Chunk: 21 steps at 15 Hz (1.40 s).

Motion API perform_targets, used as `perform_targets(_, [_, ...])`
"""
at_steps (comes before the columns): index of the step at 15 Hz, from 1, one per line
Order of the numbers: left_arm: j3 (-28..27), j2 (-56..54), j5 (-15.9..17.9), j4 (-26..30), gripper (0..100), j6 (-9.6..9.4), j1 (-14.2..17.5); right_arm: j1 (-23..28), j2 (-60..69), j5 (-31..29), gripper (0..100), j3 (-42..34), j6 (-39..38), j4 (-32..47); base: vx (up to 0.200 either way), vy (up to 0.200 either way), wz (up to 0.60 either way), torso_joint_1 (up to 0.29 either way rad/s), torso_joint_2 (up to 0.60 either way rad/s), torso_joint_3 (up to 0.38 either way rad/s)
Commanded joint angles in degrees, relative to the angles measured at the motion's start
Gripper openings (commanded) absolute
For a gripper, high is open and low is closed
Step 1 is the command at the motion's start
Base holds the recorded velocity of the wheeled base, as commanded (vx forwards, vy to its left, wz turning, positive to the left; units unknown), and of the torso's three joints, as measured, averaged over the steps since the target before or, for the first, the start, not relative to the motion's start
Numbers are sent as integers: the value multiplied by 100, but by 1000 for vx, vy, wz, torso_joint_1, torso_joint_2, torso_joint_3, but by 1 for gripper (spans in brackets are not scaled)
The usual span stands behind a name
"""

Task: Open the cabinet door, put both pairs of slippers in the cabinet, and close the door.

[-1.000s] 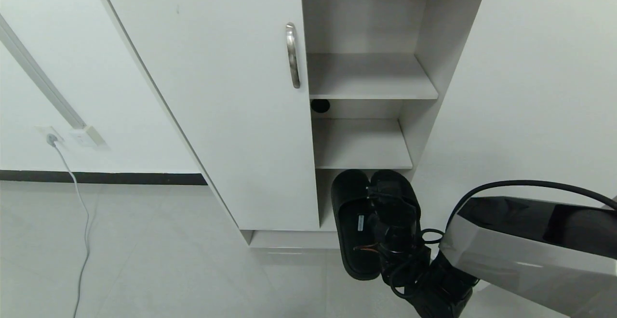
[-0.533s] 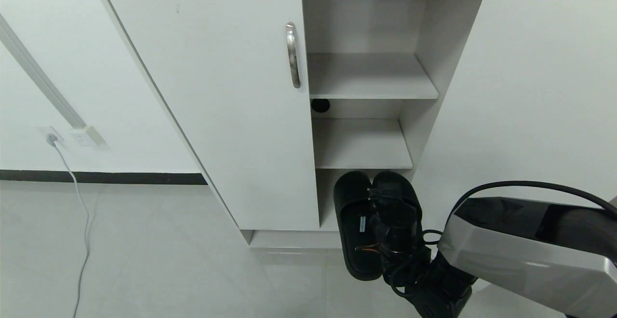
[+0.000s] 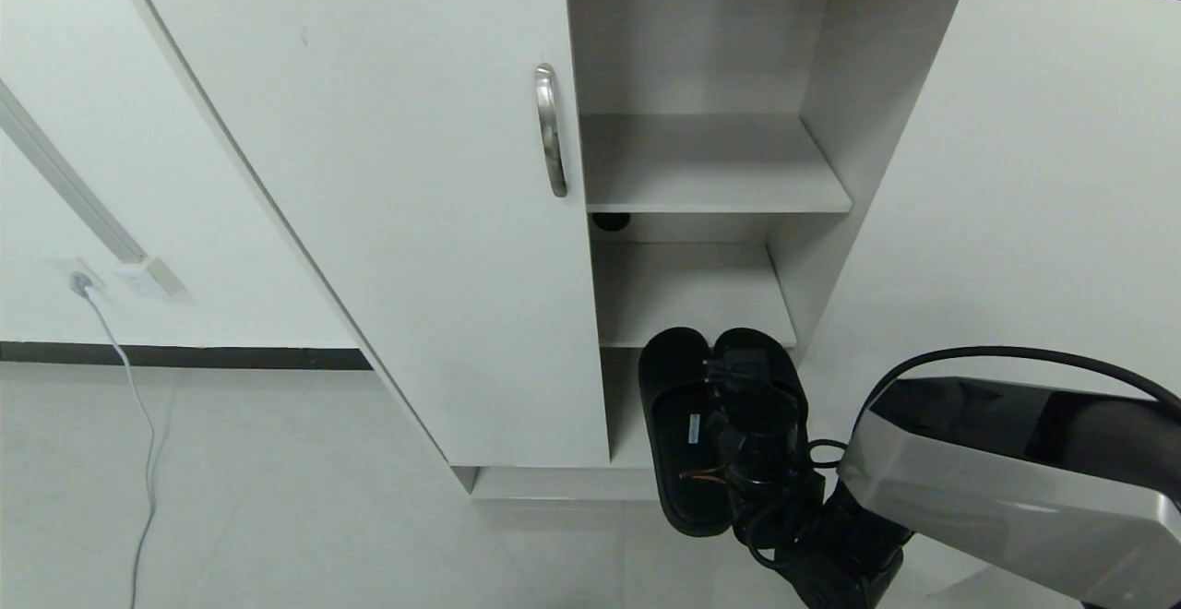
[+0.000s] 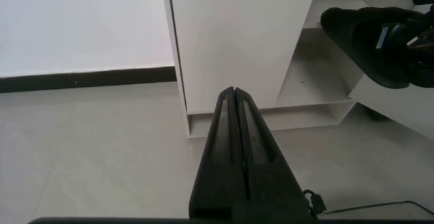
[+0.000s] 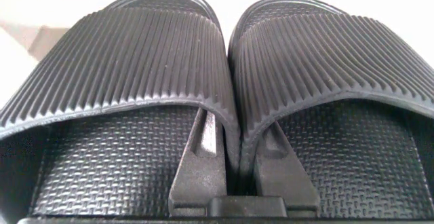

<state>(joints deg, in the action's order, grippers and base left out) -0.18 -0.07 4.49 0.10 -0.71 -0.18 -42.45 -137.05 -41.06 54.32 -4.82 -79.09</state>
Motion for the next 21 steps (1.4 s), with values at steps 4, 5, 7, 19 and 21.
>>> perform_targets(4, [1, 7, 0, -1, 0, 9, 1, -9, -15, 1, 0, 8, -2, 8, 150, 0, 0, 2, 2, -2])
perform_targets(5, [1, 7, -9, -1, 0, 18, 9, -9, -15, 1, 0, 8, -2, -1, 0, 0, 0, 0, 0, 0])
perform_targets(7, [1, 7, -9, -1, 0, 18, 9, -9, -24, 1, 0, -9, -11, -1, 0, 0, 0, 0, 0, 0])
perform_targets(19, [1, 7, -9, -1, 0, 18, 1, 307, -279, 344, 0, 1045, 86, 808, 0, 0, 0, 0, 0, 0])
perform_targets(21, [1, 7, -9, -1, 0, 18, 1, 413, -472, 344, 0, 1599, 86, 1230, 0, 0, 0, 0, 0, 0])
